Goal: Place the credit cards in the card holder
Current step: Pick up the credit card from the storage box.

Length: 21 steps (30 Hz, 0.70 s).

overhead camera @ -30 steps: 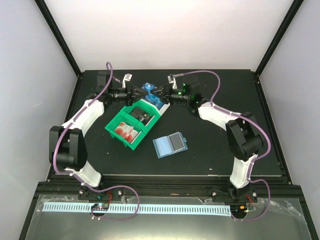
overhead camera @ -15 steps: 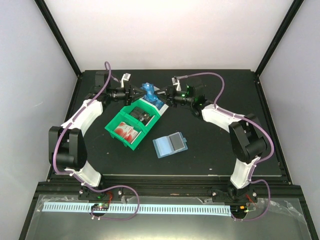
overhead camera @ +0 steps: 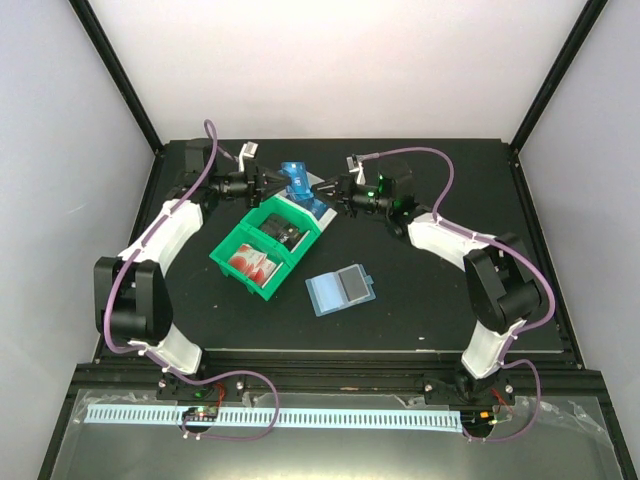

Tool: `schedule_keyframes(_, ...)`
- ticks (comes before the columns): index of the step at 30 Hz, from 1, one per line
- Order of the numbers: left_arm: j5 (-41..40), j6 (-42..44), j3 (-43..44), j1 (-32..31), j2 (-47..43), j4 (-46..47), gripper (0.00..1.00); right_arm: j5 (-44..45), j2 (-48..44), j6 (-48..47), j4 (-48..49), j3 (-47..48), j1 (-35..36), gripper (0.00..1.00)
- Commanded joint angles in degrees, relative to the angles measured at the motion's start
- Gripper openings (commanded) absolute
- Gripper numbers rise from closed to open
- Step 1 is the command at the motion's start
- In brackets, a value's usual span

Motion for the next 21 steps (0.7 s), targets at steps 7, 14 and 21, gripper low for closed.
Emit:
schedule_keyframes(7, 4.10, -0.68, 3.19, 0.23, -3.17, 5.78, 0.02, -8.97, 0.92, 3.66, 8.63, 1.81, 0.29, 0.29)
schedule_keyframes(14, 5.90, -0.33, 3.10, -0.61, -4.03, 6.97, 0.02, -11.56, 2.68, 8.72, 14.42, 4.93, 1.48, 0.27)
schedule_keyframes(21, 6.24, 0.63, 2.02, -0.77, -4.32, 6.47, 0.02, -11.50, 2.60, 11.85, 18.27, 6.46, 1.56, 0.11)
